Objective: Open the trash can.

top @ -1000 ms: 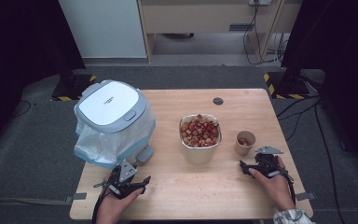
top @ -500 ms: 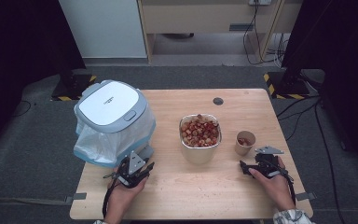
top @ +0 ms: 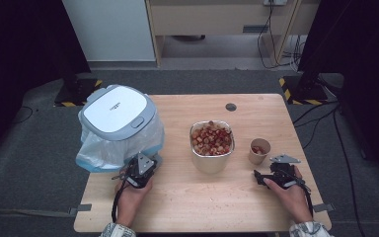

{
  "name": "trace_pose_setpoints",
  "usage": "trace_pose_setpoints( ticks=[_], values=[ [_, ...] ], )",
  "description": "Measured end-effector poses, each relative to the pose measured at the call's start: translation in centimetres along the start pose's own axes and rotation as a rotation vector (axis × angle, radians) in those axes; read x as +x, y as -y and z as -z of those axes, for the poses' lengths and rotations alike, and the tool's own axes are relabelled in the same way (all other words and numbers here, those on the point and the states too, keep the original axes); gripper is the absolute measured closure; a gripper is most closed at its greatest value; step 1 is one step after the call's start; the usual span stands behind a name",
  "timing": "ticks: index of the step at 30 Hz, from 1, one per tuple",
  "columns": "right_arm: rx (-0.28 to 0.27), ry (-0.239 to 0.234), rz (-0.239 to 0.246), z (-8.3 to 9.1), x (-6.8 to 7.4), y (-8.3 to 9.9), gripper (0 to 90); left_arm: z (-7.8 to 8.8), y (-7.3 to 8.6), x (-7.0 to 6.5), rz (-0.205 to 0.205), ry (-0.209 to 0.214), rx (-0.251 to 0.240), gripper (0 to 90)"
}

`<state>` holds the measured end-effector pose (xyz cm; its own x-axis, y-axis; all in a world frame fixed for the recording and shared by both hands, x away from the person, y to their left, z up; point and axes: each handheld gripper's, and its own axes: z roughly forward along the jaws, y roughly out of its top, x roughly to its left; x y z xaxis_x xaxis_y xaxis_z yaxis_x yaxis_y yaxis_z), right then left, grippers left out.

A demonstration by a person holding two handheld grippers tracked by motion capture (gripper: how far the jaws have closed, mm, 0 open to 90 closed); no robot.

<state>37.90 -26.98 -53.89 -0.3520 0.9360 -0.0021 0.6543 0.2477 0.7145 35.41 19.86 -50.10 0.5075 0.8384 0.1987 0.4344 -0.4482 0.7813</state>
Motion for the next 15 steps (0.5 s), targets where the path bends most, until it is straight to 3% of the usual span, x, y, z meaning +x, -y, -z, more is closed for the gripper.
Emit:
trace_pose_setpoints(
  ticks=[15],
  values=[
    [0.000,0.000,0.001,0.01,-0.01,0.01,5.4,-1.19,0.43,0.16,0.002,-0.014,0.027,89.4]
  ],
)
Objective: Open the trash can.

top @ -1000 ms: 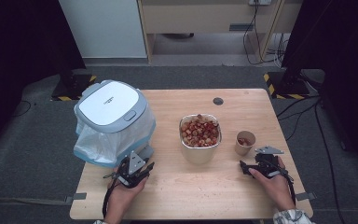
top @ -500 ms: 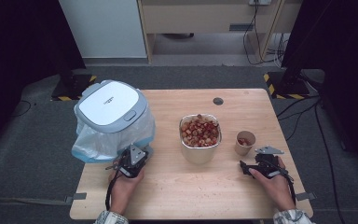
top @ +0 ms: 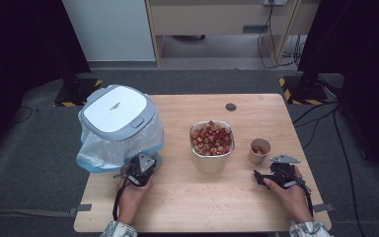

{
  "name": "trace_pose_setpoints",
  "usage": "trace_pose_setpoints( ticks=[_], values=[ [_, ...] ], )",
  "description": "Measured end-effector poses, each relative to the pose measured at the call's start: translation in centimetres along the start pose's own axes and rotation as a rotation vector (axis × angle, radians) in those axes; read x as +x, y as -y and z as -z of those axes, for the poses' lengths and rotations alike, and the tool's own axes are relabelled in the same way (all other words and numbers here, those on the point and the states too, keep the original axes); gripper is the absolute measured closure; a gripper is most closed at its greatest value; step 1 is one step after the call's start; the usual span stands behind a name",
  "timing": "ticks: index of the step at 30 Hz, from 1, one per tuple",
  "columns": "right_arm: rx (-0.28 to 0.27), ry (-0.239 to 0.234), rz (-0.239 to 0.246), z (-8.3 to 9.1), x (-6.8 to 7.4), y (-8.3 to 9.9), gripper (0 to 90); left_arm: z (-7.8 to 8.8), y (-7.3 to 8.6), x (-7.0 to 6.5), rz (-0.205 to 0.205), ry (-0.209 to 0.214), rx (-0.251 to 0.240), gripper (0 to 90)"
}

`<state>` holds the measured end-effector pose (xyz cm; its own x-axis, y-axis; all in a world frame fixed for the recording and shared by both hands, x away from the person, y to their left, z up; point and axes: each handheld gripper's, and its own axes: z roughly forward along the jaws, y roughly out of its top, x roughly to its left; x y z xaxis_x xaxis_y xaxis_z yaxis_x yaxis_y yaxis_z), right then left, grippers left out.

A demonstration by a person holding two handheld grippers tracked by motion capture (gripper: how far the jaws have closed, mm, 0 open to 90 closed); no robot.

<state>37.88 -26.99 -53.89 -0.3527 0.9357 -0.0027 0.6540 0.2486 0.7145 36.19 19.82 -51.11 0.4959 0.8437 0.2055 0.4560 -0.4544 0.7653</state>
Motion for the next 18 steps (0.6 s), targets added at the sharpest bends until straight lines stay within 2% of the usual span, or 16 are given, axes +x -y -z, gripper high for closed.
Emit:
trace_pose_setpoints(
  ticks=[5,9,18],
  values=[
    [0.002,0.000,-0.002,0.02,0.02,0.01,5.4,-0.20,0.17,-0.29,0.004,-0.005,0.008,89.4],
    [0.002,0.001,-0.007,0.03,0.05,0.02,5.4,-0.32,0.32,-0.54,-0.009,-0.016,0.007,89.4],
    [0.001,0.001,-0.006,0.03,0.04,0.02,5.4,-0.96,0.64,-0.69,-0.010,-0.008,0.047,89.4]
  ],
)
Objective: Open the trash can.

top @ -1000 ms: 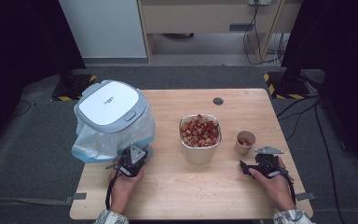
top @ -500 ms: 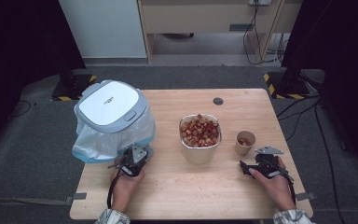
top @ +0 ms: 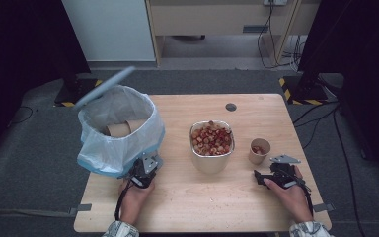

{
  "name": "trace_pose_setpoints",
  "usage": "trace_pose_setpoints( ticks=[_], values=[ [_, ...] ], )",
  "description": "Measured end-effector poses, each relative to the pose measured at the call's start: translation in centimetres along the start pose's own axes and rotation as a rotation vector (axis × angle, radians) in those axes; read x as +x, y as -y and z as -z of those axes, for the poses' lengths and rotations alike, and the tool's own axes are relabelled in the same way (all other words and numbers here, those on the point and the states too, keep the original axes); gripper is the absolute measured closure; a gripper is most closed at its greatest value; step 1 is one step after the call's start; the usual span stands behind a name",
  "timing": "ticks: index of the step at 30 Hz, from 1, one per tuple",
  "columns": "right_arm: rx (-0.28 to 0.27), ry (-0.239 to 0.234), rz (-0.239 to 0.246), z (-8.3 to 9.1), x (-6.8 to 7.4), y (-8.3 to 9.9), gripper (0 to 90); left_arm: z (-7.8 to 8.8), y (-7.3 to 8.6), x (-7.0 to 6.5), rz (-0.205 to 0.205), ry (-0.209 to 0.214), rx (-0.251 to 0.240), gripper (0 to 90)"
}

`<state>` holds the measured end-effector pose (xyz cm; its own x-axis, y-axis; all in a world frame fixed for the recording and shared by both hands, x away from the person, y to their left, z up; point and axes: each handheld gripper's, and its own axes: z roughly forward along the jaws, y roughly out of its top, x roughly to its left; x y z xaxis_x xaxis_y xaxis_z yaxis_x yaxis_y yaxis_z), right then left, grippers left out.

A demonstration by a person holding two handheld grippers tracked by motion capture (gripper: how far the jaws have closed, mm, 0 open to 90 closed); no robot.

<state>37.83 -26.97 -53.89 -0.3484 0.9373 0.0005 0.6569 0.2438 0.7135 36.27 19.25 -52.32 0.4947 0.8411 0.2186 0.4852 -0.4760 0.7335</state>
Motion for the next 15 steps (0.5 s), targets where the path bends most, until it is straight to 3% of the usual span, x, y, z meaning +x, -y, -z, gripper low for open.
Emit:
trace_pose_setpoints(
  ticks=[15],
  values=[
    [0.023,-0.018,0.008,0.16,-0.20,-0.32,5.0,-0.04,0.23,0.11,0.015,0.006,-0.006,89.4]
  ],
)
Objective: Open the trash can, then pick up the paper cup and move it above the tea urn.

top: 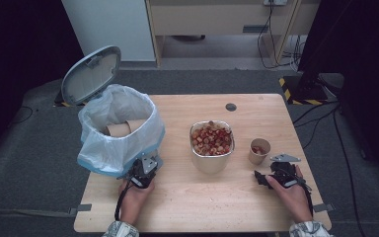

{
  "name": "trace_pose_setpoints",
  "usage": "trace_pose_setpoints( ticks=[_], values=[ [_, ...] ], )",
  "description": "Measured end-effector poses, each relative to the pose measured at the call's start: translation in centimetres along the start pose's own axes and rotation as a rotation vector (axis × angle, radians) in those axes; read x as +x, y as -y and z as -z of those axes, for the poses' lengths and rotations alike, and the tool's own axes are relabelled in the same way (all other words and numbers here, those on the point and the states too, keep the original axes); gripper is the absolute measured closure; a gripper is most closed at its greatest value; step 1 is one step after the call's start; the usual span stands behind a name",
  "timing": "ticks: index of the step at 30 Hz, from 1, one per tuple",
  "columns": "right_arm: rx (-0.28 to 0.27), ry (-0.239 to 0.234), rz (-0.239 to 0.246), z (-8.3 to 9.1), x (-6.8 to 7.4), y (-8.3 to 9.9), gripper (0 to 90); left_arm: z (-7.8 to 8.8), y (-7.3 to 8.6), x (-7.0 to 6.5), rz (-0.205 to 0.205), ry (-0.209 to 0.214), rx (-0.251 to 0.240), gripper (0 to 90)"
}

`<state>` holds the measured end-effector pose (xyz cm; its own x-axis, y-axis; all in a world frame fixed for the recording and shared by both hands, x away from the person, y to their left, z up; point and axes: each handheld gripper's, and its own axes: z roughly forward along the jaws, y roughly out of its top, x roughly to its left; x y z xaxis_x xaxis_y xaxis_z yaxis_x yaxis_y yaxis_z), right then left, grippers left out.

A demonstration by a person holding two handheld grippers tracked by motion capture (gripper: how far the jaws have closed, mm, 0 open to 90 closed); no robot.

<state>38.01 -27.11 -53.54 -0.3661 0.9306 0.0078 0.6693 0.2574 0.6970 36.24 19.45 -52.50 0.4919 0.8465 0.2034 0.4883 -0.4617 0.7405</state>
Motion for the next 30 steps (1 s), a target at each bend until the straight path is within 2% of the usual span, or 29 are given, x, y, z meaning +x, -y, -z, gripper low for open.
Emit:
trace_pose_setpoints(
  ticks=[7,13,20,30],
  values=[
    [-0.004,0.008,0.007,0.2,0.0,-0.1,5.0,0.0,0.0,0.0,0.002,0.001,0.000,89.3],
    [-0.012,0.005,-0.024,0.4,0.0,-0.2,4.8,0.0,0.0,0.0,0.001,0.002,0.000,89.4],
    [-0.046,0.028,-0.060,1.0,0.1,-0.6,6.1,0.0,0.0,0.1,0.007,0.004,-0.001,89.4],
    [-0.146,0.043,-0.088,2.2,1.1,-2.8,6.0,0.0,0.0,0.0,0.008,0.003,-0.003,89.4]
  ],
)
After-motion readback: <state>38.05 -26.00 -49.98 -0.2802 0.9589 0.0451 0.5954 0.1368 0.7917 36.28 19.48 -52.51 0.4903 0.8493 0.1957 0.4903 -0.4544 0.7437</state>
